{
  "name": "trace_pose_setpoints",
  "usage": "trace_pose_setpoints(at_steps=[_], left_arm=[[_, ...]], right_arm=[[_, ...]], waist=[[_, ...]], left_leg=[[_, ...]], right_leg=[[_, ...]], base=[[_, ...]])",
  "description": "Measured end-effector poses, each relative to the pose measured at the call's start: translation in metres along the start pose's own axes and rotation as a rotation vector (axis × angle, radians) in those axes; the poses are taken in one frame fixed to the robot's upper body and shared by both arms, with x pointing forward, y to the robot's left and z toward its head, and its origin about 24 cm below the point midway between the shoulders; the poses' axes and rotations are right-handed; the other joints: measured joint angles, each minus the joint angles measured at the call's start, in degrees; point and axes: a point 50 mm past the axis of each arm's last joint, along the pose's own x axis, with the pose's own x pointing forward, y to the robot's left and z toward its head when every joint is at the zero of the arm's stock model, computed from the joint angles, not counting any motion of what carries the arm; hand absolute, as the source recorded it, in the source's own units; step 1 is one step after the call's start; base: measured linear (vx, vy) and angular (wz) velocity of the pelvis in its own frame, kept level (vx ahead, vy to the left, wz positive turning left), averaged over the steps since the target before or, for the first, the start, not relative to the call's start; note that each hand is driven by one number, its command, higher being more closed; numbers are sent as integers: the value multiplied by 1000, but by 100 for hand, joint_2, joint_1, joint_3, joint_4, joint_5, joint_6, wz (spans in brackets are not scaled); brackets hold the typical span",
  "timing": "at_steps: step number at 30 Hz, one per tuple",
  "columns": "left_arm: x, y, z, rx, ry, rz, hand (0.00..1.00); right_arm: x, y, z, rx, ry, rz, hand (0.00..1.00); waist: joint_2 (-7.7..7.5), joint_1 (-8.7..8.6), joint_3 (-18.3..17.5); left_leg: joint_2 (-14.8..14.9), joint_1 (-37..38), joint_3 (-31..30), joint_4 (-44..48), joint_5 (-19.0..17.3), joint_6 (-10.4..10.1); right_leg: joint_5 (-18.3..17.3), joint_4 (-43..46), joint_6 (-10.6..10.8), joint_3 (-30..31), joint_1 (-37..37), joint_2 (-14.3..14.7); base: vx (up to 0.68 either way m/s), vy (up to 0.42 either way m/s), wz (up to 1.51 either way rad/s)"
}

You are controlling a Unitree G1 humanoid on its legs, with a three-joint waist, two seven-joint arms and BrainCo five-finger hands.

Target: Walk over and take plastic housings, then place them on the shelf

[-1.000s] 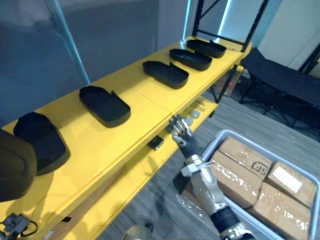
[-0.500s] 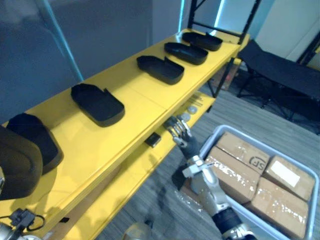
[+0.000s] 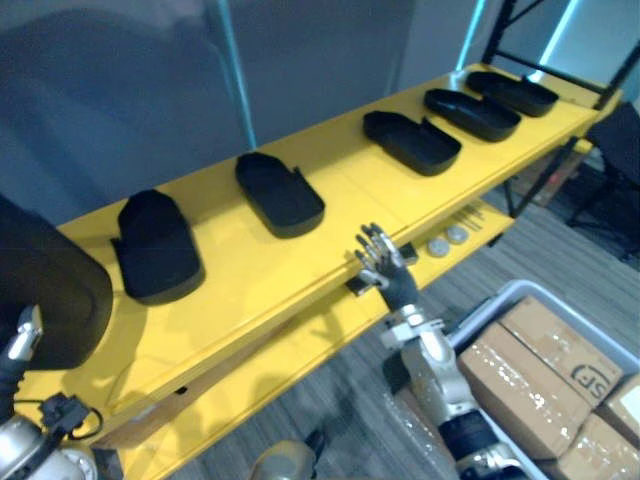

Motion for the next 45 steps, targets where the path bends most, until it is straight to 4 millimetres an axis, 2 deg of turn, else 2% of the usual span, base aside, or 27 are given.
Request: trace_pose_setpoints(at_steps=[1, 2, 3, 4, 6, 9, 11, 13, 16, 19, 24, 25, 27, 28, 30, 31, 32, 33, 34, 35, 37, 38, 40, 42, 43, 44, 45], left_arm=[[7, -10, 1, -36, -33, -39, 100], [13, -19, 0, -61, -57, -75, 100], [15, -23, -2, -71, -55, -87, 100], [14, -28, -8, -79, -28, -94, 100], [11, -30, -17, -67, 26, -116, 100], [2, -33, -15, -76, 55, -167, 100], [1, -34, -11, -85, 47, -187, 100], [0, -33, -9, -81, 44, -194, 100], [-4, -33, -10, -78, 61, -216, 100], [-3, -33, -10, -76, 62, -213, 100], [2, -27, -10, -53, 39, -188, 100], [5, -29, -9, -64, 24, -183, 100], [8, -32, -7, -74, 9, -182, 100], [10, -34, -6, -87, -3, -179, 100], [19, -37, -1, -94, -59, -199, 100], [23, -37, 1, -88, -86, -214, 100], [26, -36, 3, -77, -107, -235, 100], [27, -36, 3, -74, -112, -240, 100], [29, -35, 3, -67, -119, -244, 100], [31, -34, 4, -64, -127, -234, 100], [36, -34, 6, -66, -144, -208, 100], [41, -38, 6, -76, -149, -203, 100], [44, -43, 5, -92, -149, -201, 100], [47, -47, 7, -107, -159, -204, 100], [47, -47, 6, -109, -156, -203, 100], [45, -48, 6, -116, -147, -203, 100], [43, -49, 6, -121, -141, -205, 100]], right_arm=[[-9, -10, 2, -2, -12, -57, 0], [-18, -18, 4, -8, -23, -101, 0], [-22, -22, 5, -11, -27, -119, 0], [-27, -26, 6, -18, -28, -135, 0], [-26, -29, 8, -32, -33, -128, 0], [-26, -33, 13, -83, -26, -98, 0], [-27, -34, 13, -105, -23, -80, 0], [-26, -32, 15, -140, -21, -61, 0], [-29, -37, 17, -165, -15, -51, 0], [-29, -42, 24, -179, -45, -56, 0], [-28, -40, 30, -181, -74, -38, 0], [-28, -41, 31, -181, -81, -41, 0], [-28, -42, 33, -183, -94, -50, 0], [-26, -43, 37, -192, -111, -57, 0], [-23, -44, 42, -193, -154, -88, 0], [-19, -43, 45, -191, -170, -94, 0], [-14, -41, 47, -185, -189, -102, 0], [-12, -40, 48, -179, -197, -107, 0], [-9, -38, 48, -169, -204, -107, 0], [-6, -35, 49, -169, -212, -97, 0], [-1, -33, 53, -186, -226, -81, 0], [-1, -35, 55, -193, -231, -82, 0], [-1, -37, 57, -202, -233, -91, 0], [-1, -41, 60, -227, -235, -105, 0], [-1, -43, 63, -237, -239, -106, 0], [0, -47, 69, -260, -253, -108, 0], [1, -50, 73, -273, -261, -108, 0]], waist=[[4, -118, 3], [-11, -250, 24], [-43, -308, 20], [-86, -363, 32], [-98, -385, 88], [242, -390, 248], [342, -408, 323], [322, -418, 366], [363, -612, 404], [339, -679, 370], [216, -675, 230], [73, -667, 163], [-24, -621, 147], [-35, -623, 130], [-40, -632, 114], [-73, -631, 134], [-70, -640, 143], [-56, -645, 152], [-16, -671, 176], [-3, -683, 179], [20, -673, 173], [4, -694, 163], [-46, -741, 143], [-245, -811, 48], [-268, -803, 33], [-180, -729, 45], [-104, -669, 42]], left_leg=[[36, -15, -330, -146, 179, -3], [47, -17, -608, -332, 451, -9], [38, -20, -711, -414, 590, -1], [-24, -20, -869, -500, 785, -124], [-130, -30, -825, -440, 842, -183], [66, -122, -362, -169, 811, -242], [251, -102, -137, -55, 732, -360], [417, -122, 238, 33, 637, -443], [684, -119, 716, 107, 662, -467], [846, -113, 1033, 64, 662, -466], [698, -109, 1216, -122, 770, -386], [478, -83, 1288, -106, 722, -314], [326, 1, 1334, -89, 624, -204], [289, 59, 1318, -50, 539, -147], [291, 126, 1265, -24, 460, -75], [313, 222, 1228, -105, 383, -60], [386, 386, 1202, -250, 363, -27], [442, 498, 1208, -332, 367, 11], [501, 608, 1225, -344, 304, 72], [617, 705, 1284, -315, 218, 49], [868, 670, 1317, -171, 112, -84], [996, 617, 1236, -129, 47, -180], [985, 542, 1061, -94, -12, -257], [800, 459, 754, -105, -53, -416], [772, 468, 705, -119, -63, -468], [825, 468, 679, -130, -68, -578], [861, 457, 685, -141, -60, -616]], right_leg=[[-107, 290, -155, 490, -139, 103], [-521, 282, -286, 970, -178, 337], [-682, 165, -311, 1140, -170, 444], [-871, -161, -402, 1235, -177, 570], [-938, -444, -464, 1166, -169, 619], [-904, -532, -379, 1401, -131, 781], [-913, -550, -365, 1441, -58, 917], [-1056, -616, -237, 1561, 23, 982], [-1277, -507, -372, 1517, -3, 1068], [-1343, -403, -439, 1570, -112, 1085], [-1405, -354, -338, 1695, -259, 849], [-1554, -213, -286, 1678, -270, 622], [-1573, -71, -234, 1664, -234, 448], [-1497, 397, -143, 1661, -332, 356], [-1336, 1743, -234, 1718, -940, 177], [-1115, 2288, -200, 1804, -1231, 84], [-677, 2928, -302, 1805, -1516, -17], [-670, 3191, -403, 1736, -1616, -86], [-877, 3315, -453, 1617, -1693, -181], [-1139, 3132, -439, 1516, -1782, -231], [-1209, 2136, -369, 1516, -1871, -103], [-1062, 1251, -215, 1608, -1865, -8], [-790, 793, -63, 1858, -1844, 1], [-109, 439, 116, 2235, -1595, -25], [-287, 305, 206, 2182, -1485, -50], [-426, -11, 341, 2141, -1295, 29], [-437, -182, 341, 2126, -1224, 105]], base=[[18, 48, 150], [-13, -13, 154], [-54, -58, 127], [-91, -117, 73], [-89, -108, 26], [-143, -73, -17], [-192, -107, -30], [-178, -116, -38], [-193, -90, -1], [-102, -2, -6], [88, 78, -10], [201, 111, 5], [223, 83, 3], [195, 65, 10], [118, 103, 18], [68, 117, 5], [51, 83, -7], [41, 73, -6], [-12, 82, -13], [-85, 113, -20], [-129, 87, -11], [-42, -3, 15], [77, -124, 48], [142, -222, 79], [137, -277, 48], [101, -256, 17], [89, -272, 4]])
